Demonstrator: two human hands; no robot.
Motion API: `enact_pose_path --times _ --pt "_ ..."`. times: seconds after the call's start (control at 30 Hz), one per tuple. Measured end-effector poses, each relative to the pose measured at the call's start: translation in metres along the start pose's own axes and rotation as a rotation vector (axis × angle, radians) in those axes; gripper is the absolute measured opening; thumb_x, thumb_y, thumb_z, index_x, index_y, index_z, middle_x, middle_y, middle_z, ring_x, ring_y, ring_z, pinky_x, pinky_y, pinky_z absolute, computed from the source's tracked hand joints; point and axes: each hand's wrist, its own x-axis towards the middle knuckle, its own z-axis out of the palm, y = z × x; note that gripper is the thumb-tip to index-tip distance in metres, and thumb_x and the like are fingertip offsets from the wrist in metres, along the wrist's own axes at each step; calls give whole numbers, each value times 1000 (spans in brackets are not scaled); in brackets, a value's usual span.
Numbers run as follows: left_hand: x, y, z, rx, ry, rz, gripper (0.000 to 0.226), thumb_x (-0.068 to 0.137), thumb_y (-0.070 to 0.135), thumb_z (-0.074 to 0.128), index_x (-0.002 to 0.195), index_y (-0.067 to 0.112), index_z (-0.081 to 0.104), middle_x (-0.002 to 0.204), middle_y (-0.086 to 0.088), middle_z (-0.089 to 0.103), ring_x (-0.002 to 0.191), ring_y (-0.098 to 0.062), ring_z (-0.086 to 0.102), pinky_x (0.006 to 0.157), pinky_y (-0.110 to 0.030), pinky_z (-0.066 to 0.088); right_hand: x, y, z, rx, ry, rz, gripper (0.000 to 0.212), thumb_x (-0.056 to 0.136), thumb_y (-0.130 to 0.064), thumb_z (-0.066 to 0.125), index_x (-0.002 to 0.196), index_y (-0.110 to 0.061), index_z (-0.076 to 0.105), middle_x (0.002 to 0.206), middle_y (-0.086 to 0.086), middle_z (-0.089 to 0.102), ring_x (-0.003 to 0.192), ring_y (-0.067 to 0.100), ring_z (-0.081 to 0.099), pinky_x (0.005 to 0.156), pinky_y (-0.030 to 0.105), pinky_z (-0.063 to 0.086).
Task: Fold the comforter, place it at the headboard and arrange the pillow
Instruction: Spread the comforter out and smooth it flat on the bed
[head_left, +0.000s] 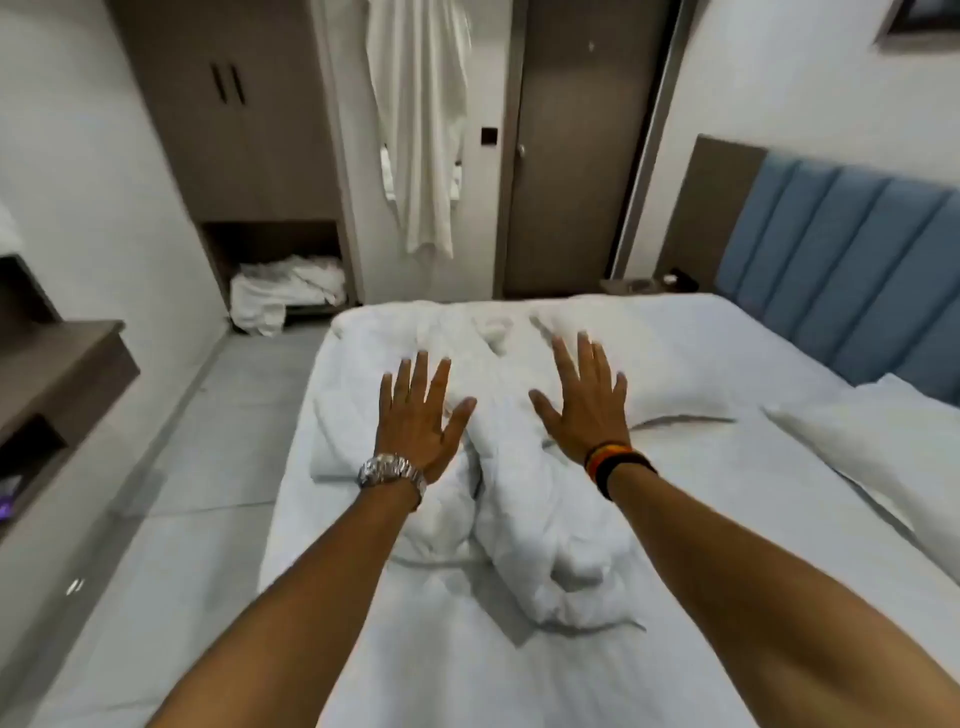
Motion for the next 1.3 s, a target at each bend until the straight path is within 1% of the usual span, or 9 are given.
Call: enact_pose_path --times 0.23,0.47,0.73,0.83,0.93,1.03,1.13,1.2,1.3 --pt "-88 12 181 -198 -250 -163 86 95 79 0 166 32 15 174 1 3 161 -20 1 129 -47 6 -120 115 146 175 -382 328 97 97 -76 45 166 -41 -13 177 2 -14 164 27 -7 129 62 7" --pt "-130 7 311 -387 -276 -243 71 104 66 17 165 36 -2 174 7 -9 160 -12 -6 128 -52 15 -196 182 267 157 -486 115 143 65 -107 37 166 -24 -19 177 6 -13 164 25 -10 128 66 3" --pt "-115 5 361 -379 -256 -213 71 107 58 19 166 19 6 174 -7 7 161 -22 5 129 -49 13 -194 200 338 -9 -408 -100 135 68 -69 76 166 -1 12 168 22 35 155 36 35 119 80 4" --pt "-106 4 356 -344 -282 -191 69 106 62 14 165 28 6 174 -7 6 161 -22 2 129 -50 12 -177 203 334 62 -330 -20 123 70 -22 76 167 -7 3 123 3 71 113 26 66 124 73 10" --pt "-96 8 344 -360 -257 -185 66 107 59 15 166 30 9 175 -4 6 162 -22 0 128 -54 14 -162 203 316 193 -368 72 118 77 -5 63 168 -20 -10 76 -6 64 80 21 65 132 50 11" --pt "-88 23 324 -388 -237 -184 70 107 62 12 167 25 13 175 -2 9 161 -22 3 128 -54 15 -164 194 270 438 -368 183 113 85 -3 61 168 -30 -11 76 1 63 71 19 60 92 32 54" --pt "-83 49 297 -433 -228 -174 79 103 69 7 166 22 15 174 -3 12 161 -22 6 128 -52 13 -178 172 213 567 -289 302 104 90 -4 58 169 -37 -2 66 -2 56 56 12 54 56 18 41" --pt "-84 73 272 -511 -218 -174 80 99 74 5 163 28 17 173 -2 16 161 -21 9 129 -48 12 -190 155 178 685 -200 418 93 94 -4 55 169 -38 11 72 -5 62 60 7 57 59 13 41" --pt "-91 110 235 -639 -211 -202 70 98 75 10 155 38 25 169 -2 28 158 -21 20 129 -47 14 -210 134 126 919 -54 562 63 103 -18 52 163 -30 37 135 -18 65 115 -11 59 101 14 48"
